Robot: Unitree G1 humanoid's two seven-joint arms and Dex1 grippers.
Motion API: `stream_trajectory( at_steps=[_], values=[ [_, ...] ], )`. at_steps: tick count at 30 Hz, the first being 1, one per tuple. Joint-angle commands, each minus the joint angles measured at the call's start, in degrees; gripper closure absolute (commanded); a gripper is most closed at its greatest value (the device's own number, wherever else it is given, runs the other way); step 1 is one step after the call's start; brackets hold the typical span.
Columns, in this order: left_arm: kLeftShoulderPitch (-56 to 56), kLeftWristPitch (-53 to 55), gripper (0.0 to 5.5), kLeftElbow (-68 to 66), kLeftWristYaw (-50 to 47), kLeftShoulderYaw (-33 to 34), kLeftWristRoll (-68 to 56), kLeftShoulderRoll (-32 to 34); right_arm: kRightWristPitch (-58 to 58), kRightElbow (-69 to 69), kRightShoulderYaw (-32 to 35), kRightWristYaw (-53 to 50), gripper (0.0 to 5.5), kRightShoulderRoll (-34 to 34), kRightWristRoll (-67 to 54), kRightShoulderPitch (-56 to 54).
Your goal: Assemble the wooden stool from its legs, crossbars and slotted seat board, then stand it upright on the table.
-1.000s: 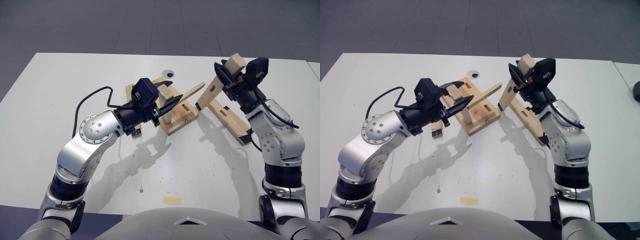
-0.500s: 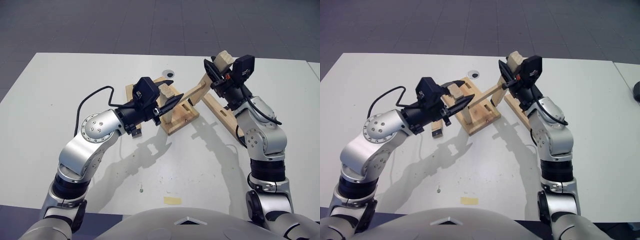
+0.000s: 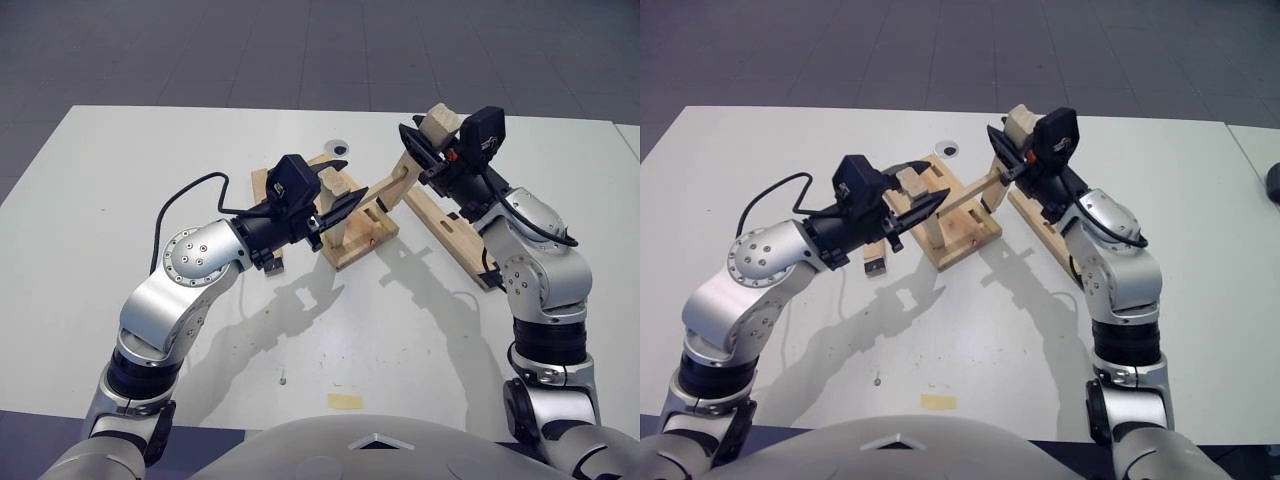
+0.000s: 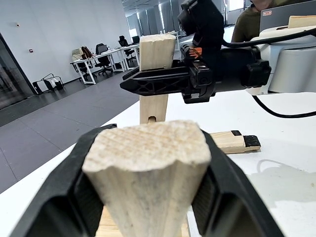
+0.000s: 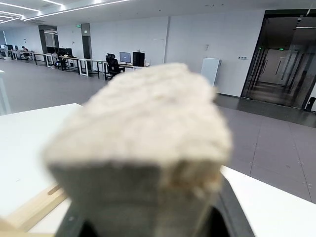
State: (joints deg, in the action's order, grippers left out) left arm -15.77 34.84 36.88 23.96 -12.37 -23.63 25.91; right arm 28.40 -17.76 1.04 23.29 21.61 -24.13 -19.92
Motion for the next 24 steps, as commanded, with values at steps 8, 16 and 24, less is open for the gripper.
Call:
stream_trajectory(
  at_steps=[8, 16, 24],
  values=[
    [2.4, 3.5, 3.47, -3.7, -0.6, -2.6, 3.0, 0.2, 4.3, -2.6, -1.0, 5.1, 4.51, 2.5, -2.0, -4.3],
    [3.3, 3.7, 3.47, -3.6, -1.2, -3.2, 3.2, -0.7, 6.9, -3.9, -0.2, 4.8, 4.51, 1.5, -3.3, -6.5],
    [3.2, 3.7, 3.47, -4.1, -0.9, -3.4, 3.2, -0.7, 14.2, -3.2, 3.4, 3.1, 4.50, -0.9, -7.9, -7.3]
  ],
)
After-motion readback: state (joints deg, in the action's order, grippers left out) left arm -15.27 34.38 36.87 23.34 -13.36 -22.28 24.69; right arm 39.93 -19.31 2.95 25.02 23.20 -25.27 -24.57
